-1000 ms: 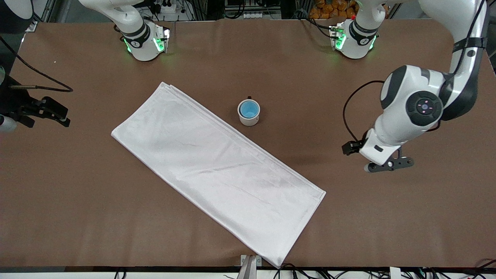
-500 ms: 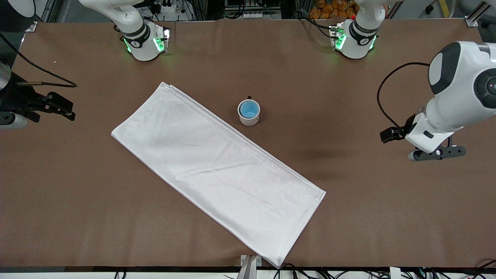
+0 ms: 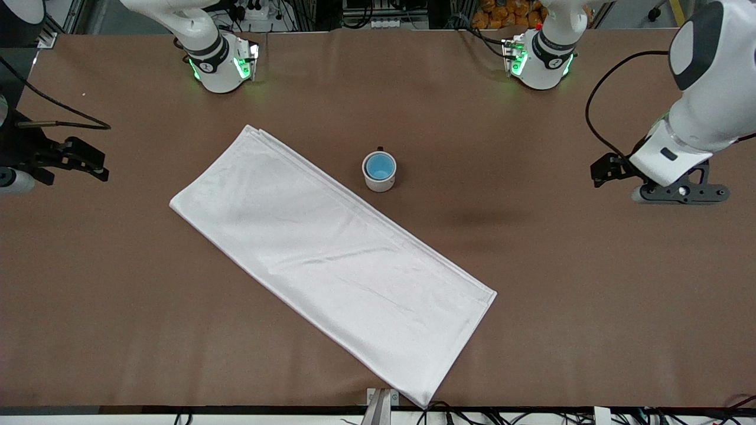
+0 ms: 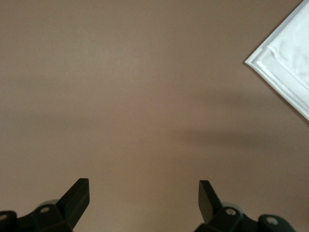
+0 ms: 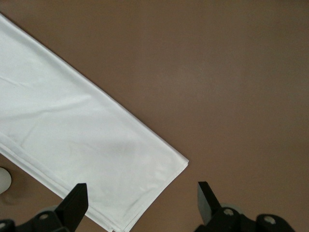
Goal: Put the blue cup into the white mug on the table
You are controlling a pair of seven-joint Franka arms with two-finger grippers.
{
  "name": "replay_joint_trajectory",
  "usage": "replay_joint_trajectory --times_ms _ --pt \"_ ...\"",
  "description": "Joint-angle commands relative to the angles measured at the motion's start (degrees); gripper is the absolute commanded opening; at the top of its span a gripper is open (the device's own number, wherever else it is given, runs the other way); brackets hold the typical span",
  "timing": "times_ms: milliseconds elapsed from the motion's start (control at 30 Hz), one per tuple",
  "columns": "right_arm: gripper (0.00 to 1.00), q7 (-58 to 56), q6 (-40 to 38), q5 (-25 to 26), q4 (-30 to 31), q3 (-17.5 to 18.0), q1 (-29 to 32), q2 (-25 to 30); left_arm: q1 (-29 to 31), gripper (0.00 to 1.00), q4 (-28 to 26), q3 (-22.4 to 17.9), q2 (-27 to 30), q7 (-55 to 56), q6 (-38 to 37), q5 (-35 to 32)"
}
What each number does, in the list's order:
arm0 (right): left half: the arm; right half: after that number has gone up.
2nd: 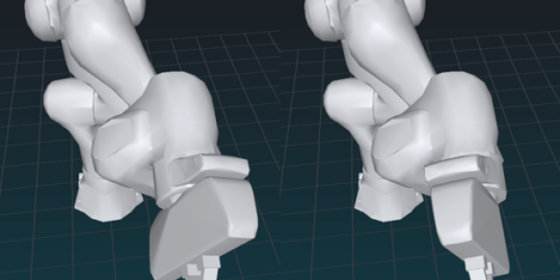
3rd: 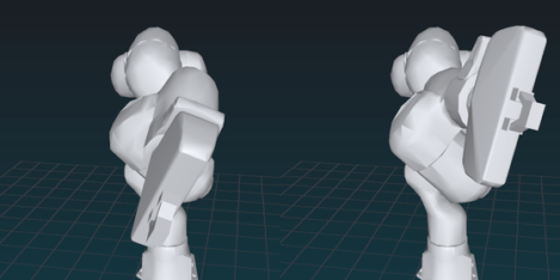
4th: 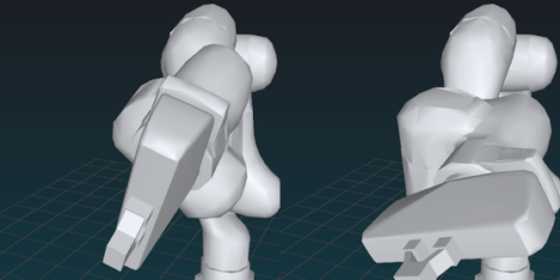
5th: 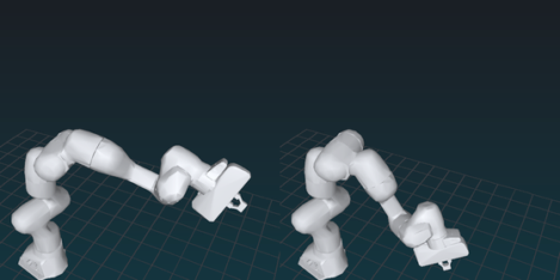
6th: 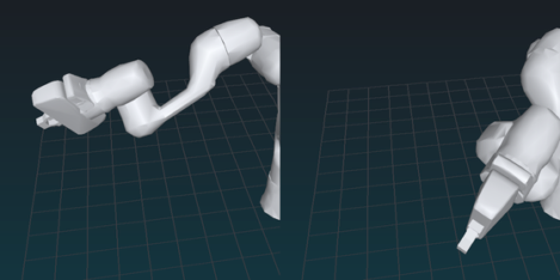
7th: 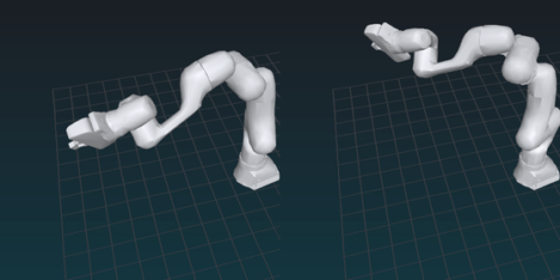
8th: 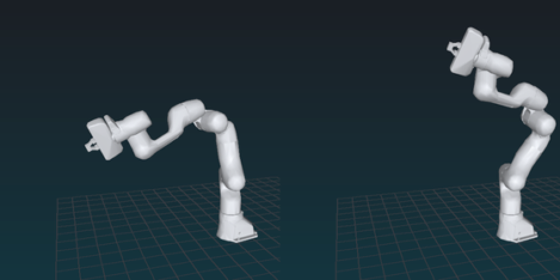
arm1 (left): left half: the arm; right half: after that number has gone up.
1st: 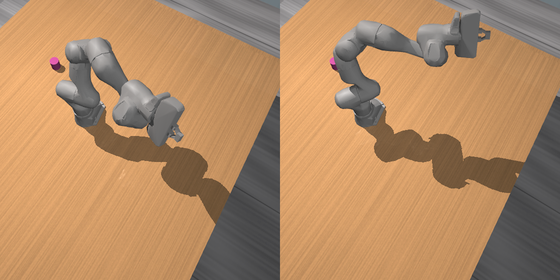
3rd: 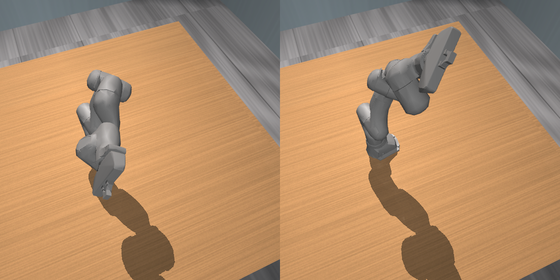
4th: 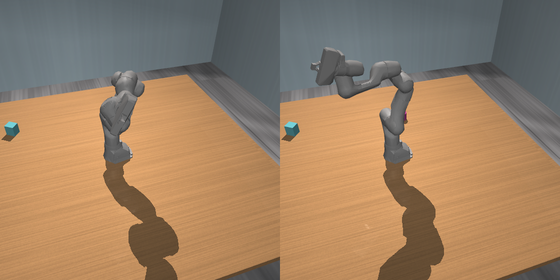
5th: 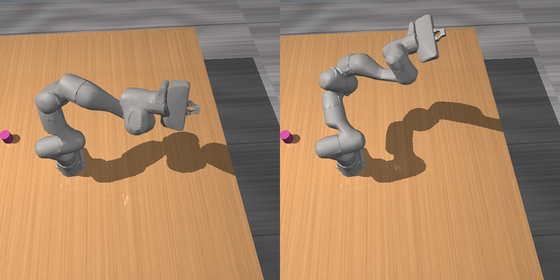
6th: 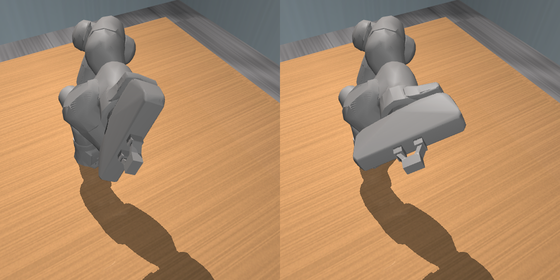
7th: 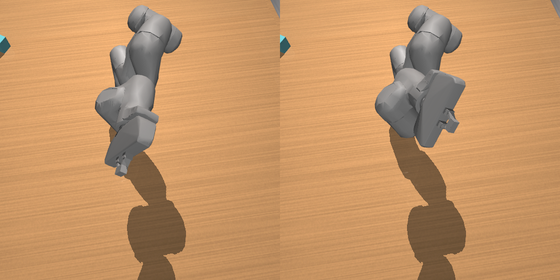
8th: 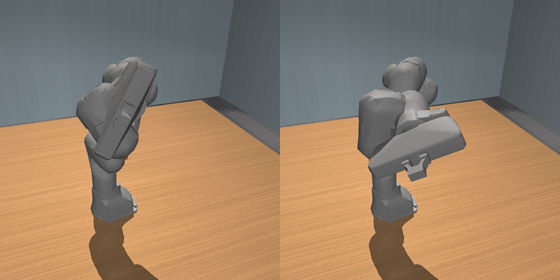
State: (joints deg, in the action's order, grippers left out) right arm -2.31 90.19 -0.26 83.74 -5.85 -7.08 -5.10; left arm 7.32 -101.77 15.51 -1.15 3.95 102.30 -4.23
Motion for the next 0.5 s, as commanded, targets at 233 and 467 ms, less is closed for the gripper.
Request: replay_joint_trajectory --times_ms 233,467 --pt "1.00 -0.9 -0.8 0.2 -0.6 0.7 1.2 0.0 -4.8 1.00 1.0 -7.3 3.2 -6.1 0.0 1.8" --pt "1.00 -0.9 -0.4 0.1 -0.4 0.8 1.0 -0.2 -4.7 1.00 3.2 -7.9 3.9 -5.4 -2.4 6.8"
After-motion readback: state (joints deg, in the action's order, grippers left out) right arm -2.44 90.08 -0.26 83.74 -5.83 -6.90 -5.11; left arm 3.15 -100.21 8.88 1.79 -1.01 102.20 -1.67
